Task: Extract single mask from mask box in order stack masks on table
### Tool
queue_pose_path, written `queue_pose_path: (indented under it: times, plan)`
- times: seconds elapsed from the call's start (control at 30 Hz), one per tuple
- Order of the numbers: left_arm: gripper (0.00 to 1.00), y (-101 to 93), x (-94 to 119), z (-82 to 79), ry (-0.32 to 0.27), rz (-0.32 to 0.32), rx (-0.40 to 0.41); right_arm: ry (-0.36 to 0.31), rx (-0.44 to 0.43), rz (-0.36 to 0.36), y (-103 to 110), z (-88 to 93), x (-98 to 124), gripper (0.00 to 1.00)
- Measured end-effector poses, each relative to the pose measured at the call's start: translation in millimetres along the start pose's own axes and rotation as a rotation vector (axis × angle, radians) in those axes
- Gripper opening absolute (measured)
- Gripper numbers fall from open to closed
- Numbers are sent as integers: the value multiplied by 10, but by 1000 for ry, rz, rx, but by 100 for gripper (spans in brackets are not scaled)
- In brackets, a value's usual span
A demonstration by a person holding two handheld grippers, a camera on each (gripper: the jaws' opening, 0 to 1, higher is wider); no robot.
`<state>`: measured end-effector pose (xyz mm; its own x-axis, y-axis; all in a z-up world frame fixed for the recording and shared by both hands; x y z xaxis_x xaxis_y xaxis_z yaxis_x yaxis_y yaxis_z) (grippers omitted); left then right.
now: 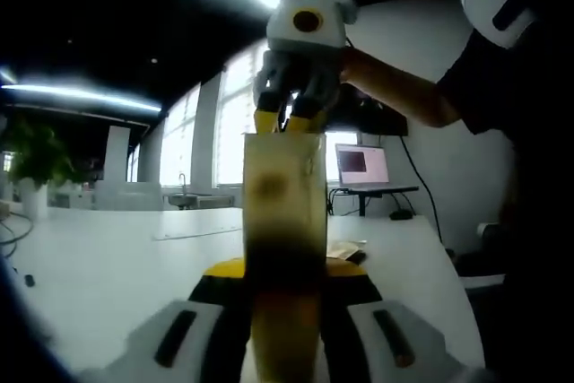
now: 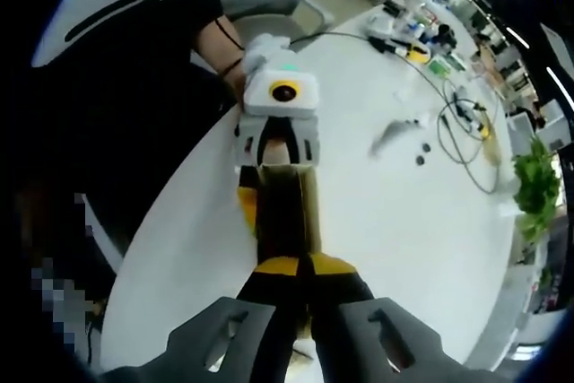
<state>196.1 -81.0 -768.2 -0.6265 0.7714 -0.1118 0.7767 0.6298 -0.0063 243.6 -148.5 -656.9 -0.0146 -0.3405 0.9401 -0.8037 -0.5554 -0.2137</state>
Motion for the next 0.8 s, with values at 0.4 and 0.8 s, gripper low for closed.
queue_pose_path:
  times: [0.4, 0.8]
  plan:
    - [31, 9, 12, 12, 3, -2, -12, -71, -3, 133, 20, -7, 218, 0]
    - [31, 5, 8, 18, 8, -2, -13, -157, -19, 312, 37, 13, 473, 0]
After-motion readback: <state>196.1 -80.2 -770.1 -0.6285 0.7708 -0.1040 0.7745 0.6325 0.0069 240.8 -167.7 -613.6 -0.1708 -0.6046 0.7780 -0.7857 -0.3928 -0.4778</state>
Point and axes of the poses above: the point that each gripper's makers call its tool centre point, and the gripper's own axes: x roughly backward along the fingers, y roughly to its left, z roughly out of its underside, the point moved 6 cm from there along x, roughly backward along the fingers, and after that the axes turned 2 degrees about -z, right-handed, at the moved point
